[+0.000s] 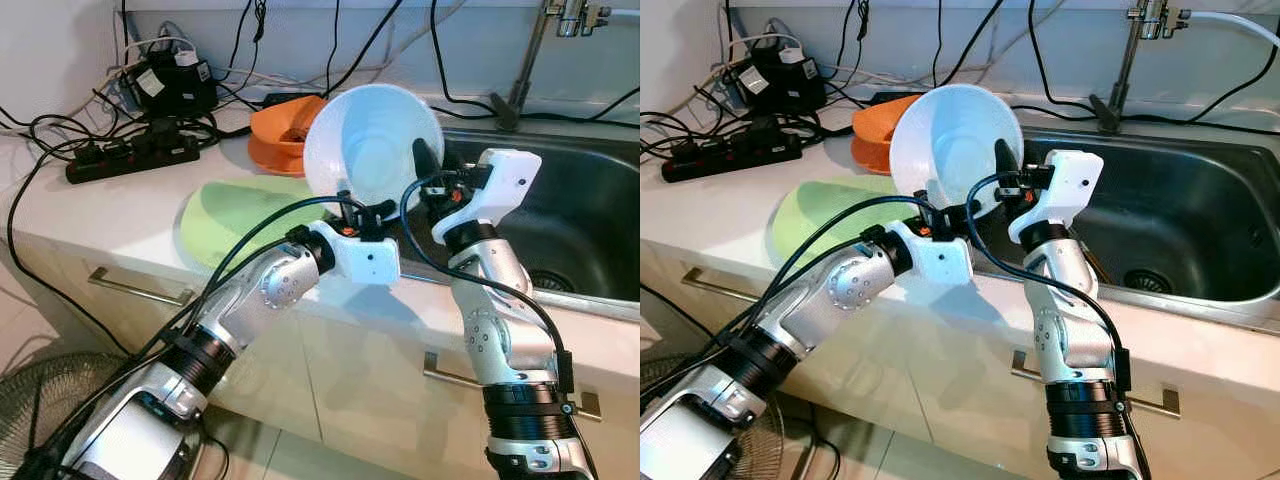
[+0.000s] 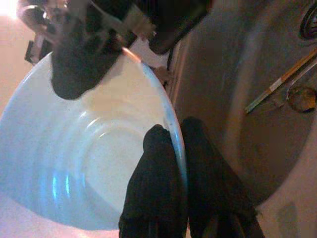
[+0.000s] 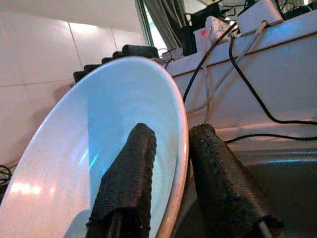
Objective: Kitchen organization
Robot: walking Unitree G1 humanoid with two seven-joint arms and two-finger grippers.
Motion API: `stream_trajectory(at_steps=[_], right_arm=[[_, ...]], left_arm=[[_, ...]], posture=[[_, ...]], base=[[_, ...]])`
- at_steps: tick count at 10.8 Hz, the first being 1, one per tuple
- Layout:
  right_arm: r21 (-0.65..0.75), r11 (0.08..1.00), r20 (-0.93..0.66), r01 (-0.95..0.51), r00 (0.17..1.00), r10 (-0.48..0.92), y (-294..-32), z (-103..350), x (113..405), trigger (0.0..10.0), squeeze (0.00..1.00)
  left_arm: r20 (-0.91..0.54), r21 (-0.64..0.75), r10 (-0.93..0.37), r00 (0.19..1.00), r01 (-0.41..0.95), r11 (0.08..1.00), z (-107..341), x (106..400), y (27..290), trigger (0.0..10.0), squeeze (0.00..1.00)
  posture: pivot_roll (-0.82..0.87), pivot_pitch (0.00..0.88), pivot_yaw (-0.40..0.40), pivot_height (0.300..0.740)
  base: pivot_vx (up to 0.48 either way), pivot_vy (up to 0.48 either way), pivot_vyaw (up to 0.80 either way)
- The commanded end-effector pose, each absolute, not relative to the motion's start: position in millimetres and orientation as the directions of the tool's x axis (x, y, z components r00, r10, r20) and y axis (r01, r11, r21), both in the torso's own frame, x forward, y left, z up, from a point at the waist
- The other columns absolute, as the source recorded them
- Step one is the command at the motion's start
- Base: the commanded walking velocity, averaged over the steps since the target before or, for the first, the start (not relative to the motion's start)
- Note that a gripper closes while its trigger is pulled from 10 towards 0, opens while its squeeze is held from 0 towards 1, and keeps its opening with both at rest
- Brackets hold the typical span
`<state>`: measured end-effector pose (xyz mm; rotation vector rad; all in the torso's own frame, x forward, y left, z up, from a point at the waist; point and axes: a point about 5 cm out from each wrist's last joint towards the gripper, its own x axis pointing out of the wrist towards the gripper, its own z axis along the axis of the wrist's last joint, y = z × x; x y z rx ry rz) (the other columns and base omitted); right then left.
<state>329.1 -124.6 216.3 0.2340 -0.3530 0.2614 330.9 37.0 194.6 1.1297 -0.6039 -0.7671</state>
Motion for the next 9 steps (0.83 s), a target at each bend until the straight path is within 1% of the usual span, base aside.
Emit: stream_trajectory(at_steps=[1,2,3,4,5,9], right_arm=[[0.181,0.931,0.373,-0.319,0.898,0.235,-119.3,220.9,331.3,10.0,0.00],[0.179,0.931,0.366,-0.318,0.900,0.237,-119.2,220.1,331.7,10.0,0.00],[0.178,0.931,0.362,-0.317,0.902,0.238,-119.5,219.8,332.1,7.7,0.00],[0.178,0.933,0.359,-0.312,0.903,0.233,-120.6,219.6,332.6,1.1,0.00],[0.180,0.934,0.361,-0.308,0.904,0.228,-121.7,219.9,332.8,0.0,0.00],[0.177,0.936,0.363,-0.303,0.904,0.224,-123.6,220.5,333.1,0.0,0.00]], left_arm=[[0.077,0.958,-0.808,0.584,0.180,0.221,203.1,328.3,35.4,10.0,0.00],[0.080,0.962,-0.811,0.580,0.169,0.216,204.2,328.2,36.5,10.0,0.00],[0.082,0.963,-0.812,0.578,0.163,0.213,204.6,328.0,36.9,10.0,0.00],[0.081,0.965,-0.813,0.577,0.160,0.210,204.5,327.8,37.5,10.0,0.00],[0.072,0.968,-0.814,0.577,0.156,0.196,203.0,327.9,38.2,10.0,0.00],[0.054,0.977,-0.805,0.591,0.135,0.165,198.5,330.3,42.7,10.0,0.00]], posture=[[0.05,0.022,0.111,0.740],[0.05,0.023,0.110,0.740],[0.05,0.025,0.108,0.740],[0.05,0.025,0.108,0.740],[0.05,0.024,0.109,0.740],[0.05,0.015,0.109,0.740]], base=[[0.000,0.000,0.00],[0.000,0.000,0.00],[0.000,0.000,0.00],[0.000,0.000,0.00],[0.000,0.000,0.00],[0.000,0.000,0.00]])
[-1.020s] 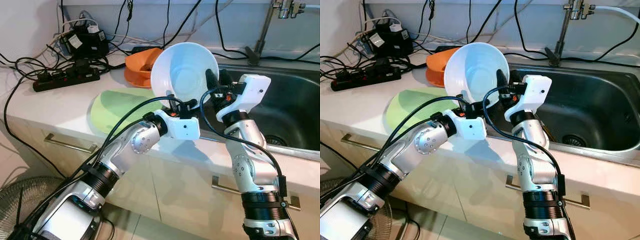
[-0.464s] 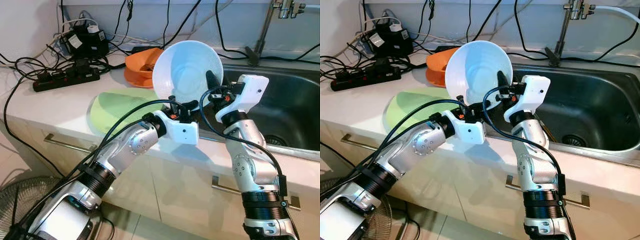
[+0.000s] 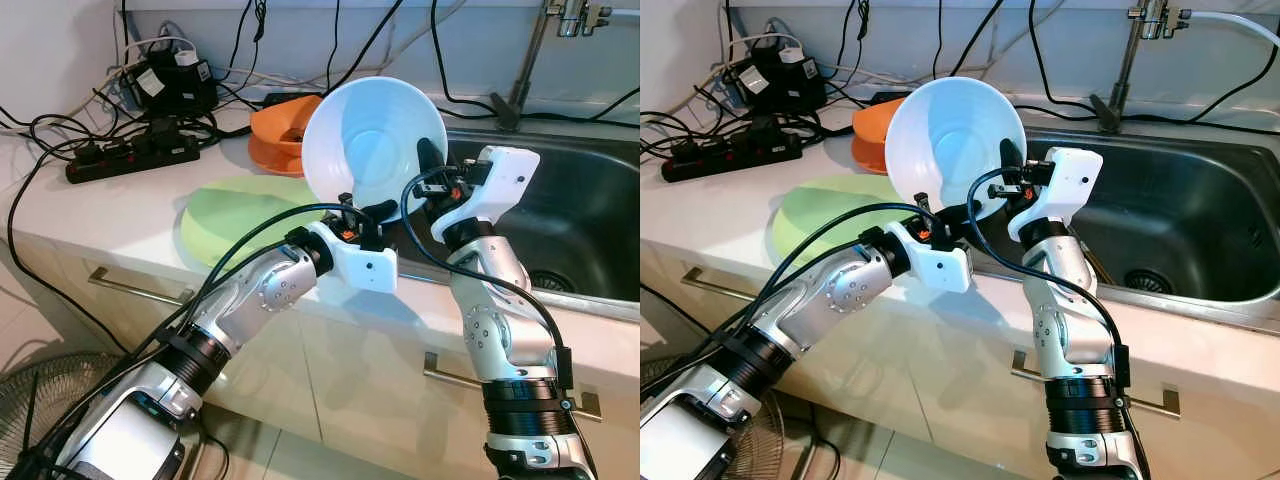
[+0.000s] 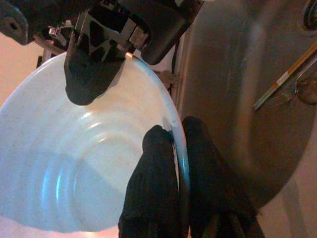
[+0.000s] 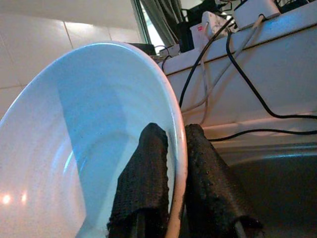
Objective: Kitchen organization
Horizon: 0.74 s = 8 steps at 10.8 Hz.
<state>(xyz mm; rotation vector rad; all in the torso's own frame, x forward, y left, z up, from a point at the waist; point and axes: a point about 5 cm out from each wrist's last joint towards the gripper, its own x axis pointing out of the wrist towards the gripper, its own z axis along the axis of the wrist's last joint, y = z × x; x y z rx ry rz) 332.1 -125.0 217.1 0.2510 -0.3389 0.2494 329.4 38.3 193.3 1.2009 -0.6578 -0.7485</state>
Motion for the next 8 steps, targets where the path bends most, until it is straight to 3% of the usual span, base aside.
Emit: stream_trajectory(at_steps=[1,2,3,6,8], right_arm=[[0.176,0.936,0.362,-0.304,0.905,0.225,-123.8,220.2,333.1,0.0,0.00],[0.176,0.936,0.362,-0.304,0.905,0.226,-123.8,220.2,333.2,0.0,0.00],[0.180,0.937,0.362,-0.301,0.906,0.221,-124.1,220.5,333.6,0.0,0.00],[0.207,0.943,0.357,-0.261,0.917,0.176,-128.2,220.0,335.9,0.0,0.00],[0.250,0.955,0.351,-0.160,0.934,0.065,-143.4,221.3,341.1,0.0,0.00]], left_arm=[[0.058,0.976,-0.801,0.595,0.134,0.171,198.0,330.7,43.3,10.0,0.17],[0.060,0.975,-0.801,0.596,0.137,0.175,197.9,330.8,43.4,10.0,0.17],[0.072,0.971,-0.804,0.591,0.142,0.192,199.6,330.0,42.6,10.0,1.00],[0.084,0.968,-0.802,0.591,0.144,0.207,200.0,329.2,42.8,10.0,1.00],[0.088,0.965,-0.802,0.591,0.148,0.215,199.9,328.1,43.0,10.0,1.00]], posture=[[0.05,0.011,0.108,0.740],[0.05,0.011,0.108,0.740],[0.05,0.007,0.108,0.740],[0.05,0.004,0.107,0.740],[0.06,0.012,0.104,0.740]], base=[[0.000,0.000,0.00],[0.000,0.000,0.00],[0.000,0.000,0.00],[0.000,0.000,0.00],[0.000,0.000,0.00]])
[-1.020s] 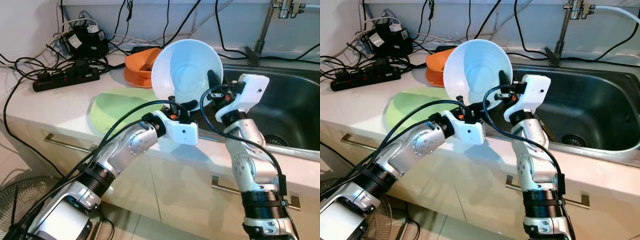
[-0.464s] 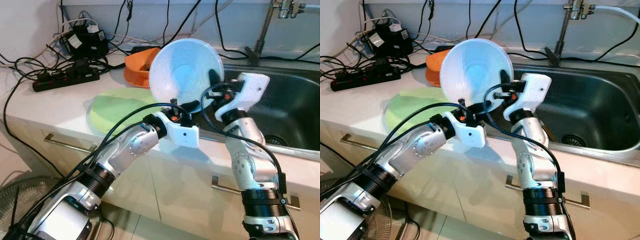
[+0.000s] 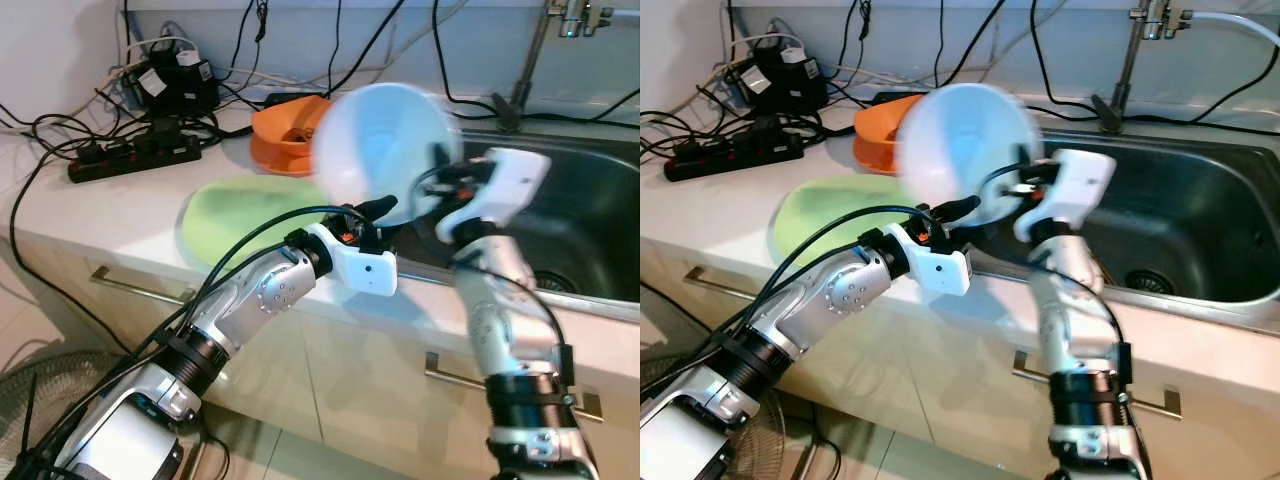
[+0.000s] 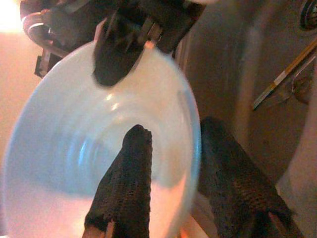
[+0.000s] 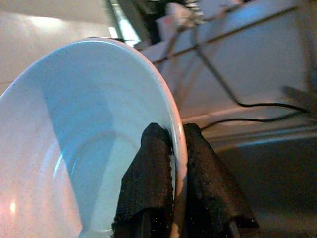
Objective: Kitchen organization
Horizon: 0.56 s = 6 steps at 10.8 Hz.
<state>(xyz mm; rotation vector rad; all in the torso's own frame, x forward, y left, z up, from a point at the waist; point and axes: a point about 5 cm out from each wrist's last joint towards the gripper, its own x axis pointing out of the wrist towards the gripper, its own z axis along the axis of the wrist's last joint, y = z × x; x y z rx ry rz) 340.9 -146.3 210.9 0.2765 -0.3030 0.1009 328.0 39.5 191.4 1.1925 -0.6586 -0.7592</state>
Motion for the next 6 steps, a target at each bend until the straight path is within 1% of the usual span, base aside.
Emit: stream_trajectory(at_steps=[1,2,3,4,5,6], right_arm=[[0.265,0.957,0.346,-0.117,0.938,0.019,-150.7,221.9,343.4,0.0,0.00],[0.285,0.958,0.340,-0.022,0.937,-0.080,-168.7,224.0,348.2,0.0,0.00],[0.295,0.955,0.333,0.027,0.934,-0.130,-178.0,224.5,350.6,0.0,0.00],[0.298,0.951,0.323,0.079,0.929,-0.178,-188.9,224.8,354.2,3.0,0.00],[0.262,0.956,0.313,0.128,0.926,-0.210,-199.3,223.5,358.5,10.0,0.00],[0.210,0.965,0.311,0.156,0.925,-0.217,-204.4,221.9,361.6,10.0,0.00]], left_arm=[[0.090,0.963,-0.800,0.593,0.154,0.223,199.0,327.8,43.0,10.0,1.00],[0.088,0.953,-0.799,0.595,0.183,0.242,196.0,326.9,41.4,10.0,0.00],[0.088,0.949,-0.798,0.596,0.195,0.250,194.9,326.6,40.9,10.0,0.00],[0.092,0.940,-0.796,0.598,0.213,0.268,193.8,326.2,40.2,10.0,0.00],[0.108,0.902,-0.779,0.618,0.269,0.339,192.2,326.9,40.5,10.0,0.00],[0.111,0.842,-0.756,0.645,0.343,0.416,189.0,328.5,40.8,10.0,0.00]], posture=[[0.06,0.013,0.105,0.740],[0.06,0.013,0.107,0.740],[0.06,0.014,0.106,0.740],[0.06,0.015,0.106,0.740],[0.06,0.015,0.106,0.740],[0.06,0.014,0.106,0.740]], base=[[0.000,0.000,0.00],[0.000,0.000,0.00],[0.000,0.000,0.00],[0.000,0.000,0.00],[0.000,0.000,0.00],[0.000,0.000,0.00]])
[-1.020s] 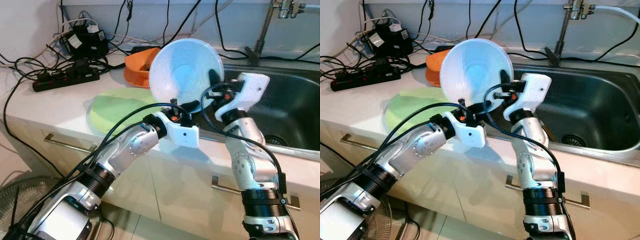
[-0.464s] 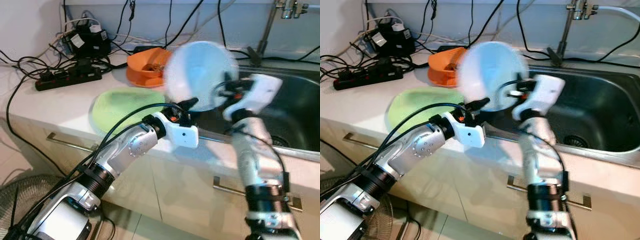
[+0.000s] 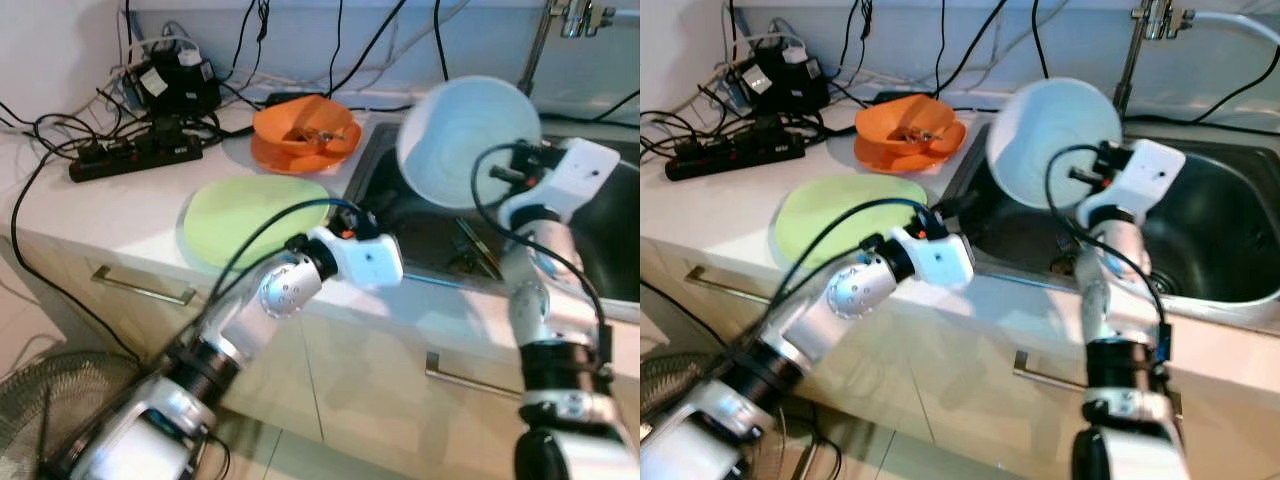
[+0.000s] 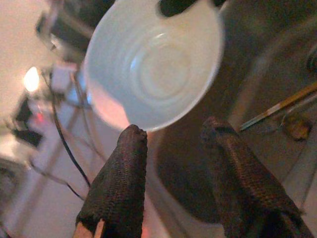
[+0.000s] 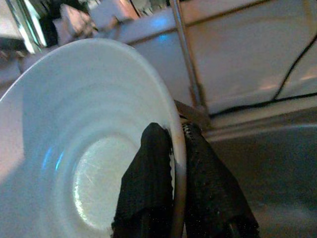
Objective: Kitchen organization
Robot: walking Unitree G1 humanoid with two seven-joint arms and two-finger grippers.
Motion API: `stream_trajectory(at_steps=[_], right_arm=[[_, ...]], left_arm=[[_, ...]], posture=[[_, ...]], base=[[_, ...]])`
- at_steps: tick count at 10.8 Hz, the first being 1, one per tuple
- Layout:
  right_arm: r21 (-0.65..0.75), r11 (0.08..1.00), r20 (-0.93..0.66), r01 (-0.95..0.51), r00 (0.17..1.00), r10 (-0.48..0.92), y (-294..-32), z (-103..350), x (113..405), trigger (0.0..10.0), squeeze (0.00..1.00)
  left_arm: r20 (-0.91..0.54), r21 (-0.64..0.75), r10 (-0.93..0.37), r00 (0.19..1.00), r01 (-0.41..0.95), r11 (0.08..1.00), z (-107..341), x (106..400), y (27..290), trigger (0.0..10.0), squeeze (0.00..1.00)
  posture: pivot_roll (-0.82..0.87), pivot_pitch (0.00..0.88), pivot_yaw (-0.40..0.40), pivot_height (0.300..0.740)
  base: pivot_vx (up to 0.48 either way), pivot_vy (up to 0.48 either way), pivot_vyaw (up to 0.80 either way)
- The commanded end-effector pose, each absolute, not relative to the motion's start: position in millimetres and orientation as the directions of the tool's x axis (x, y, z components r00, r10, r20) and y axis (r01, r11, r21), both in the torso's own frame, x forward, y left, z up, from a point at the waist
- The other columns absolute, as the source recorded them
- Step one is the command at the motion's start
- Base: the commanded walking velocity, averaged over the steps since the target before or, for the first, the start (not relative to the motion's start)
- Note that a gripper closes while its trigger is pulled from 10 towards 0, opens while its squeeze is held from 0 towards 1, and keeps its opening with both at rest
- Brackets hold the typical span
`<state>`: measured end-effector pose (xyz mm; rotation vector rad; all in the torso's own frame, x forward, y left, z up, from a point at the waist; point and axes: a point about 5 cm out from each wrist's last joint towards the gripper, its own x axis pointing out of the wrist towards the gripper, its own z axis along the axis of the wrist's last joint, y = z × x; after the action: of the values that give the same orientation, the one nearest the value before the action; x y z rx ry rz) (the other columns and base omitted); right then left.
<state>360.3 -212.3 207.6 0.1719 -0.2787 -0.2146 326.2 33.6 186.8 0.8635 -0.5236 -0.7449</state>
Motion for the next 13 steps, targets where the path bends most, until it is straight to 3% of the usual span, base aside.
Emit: stream_trajectory(at_steps=[1,2,5,8,13], right_arm=[[0.155,0.969,0.279,0.193,0.932,-0.231,-210.5,215.8,366.0,10.0,0.00],[0.080,0.970,0.242,0.229,0.940,-0.241,-218.5,206.4,370.7,10.0,0.00],[-0.069,0.966,0.180,0.248,0.956,-0.232,-225.0,189.9,377.4,10.0,0.00],[-0.136,0.967,0.107,0.215,0.974,-0.201,-222.9,171.7,382.1,10.0,0.00],[-0.157,0.975,0.048,0.157,0.987,-0.151,-215.3,154.1,382.5,10.0,0.00]], left_arm=[[0.119,0.756,-0.729,0.674,0.414,0.507,185.4,329.7,40.3,10.0,0.00],[0.147,0.577,-0.679,0.719,0.495,0.649,185.2,331.0,37.6,10.0,0.00],[0.042,0.265,-0.640,0.767,0.609,0.747,167.9,331.9,36.7,10.0,0.00],[-0.060,0.146,-0.615,0.786,0.616,0.774,155.3,334.5,43.5,10.0,0.00],[-0.108,0.135,-0.574,0.812,0.584,0.800,143.7,336.4,53.4,10.0,0.00]], posture=[[0.06,0.014,0.106,0.740],[0.06,0.012,0.106,0.740],[0.06,0.012,0.103,0.740],[0.07,0.008,0.103,0.740],[0.07,0.011,0.101,0.740]], base=[[0.000,0.000,0.00],[0.000,0.000,0.00],[0.000,0.000,0.00],[0.000,0.000,0.00],[0.000,0.000,0.00]])
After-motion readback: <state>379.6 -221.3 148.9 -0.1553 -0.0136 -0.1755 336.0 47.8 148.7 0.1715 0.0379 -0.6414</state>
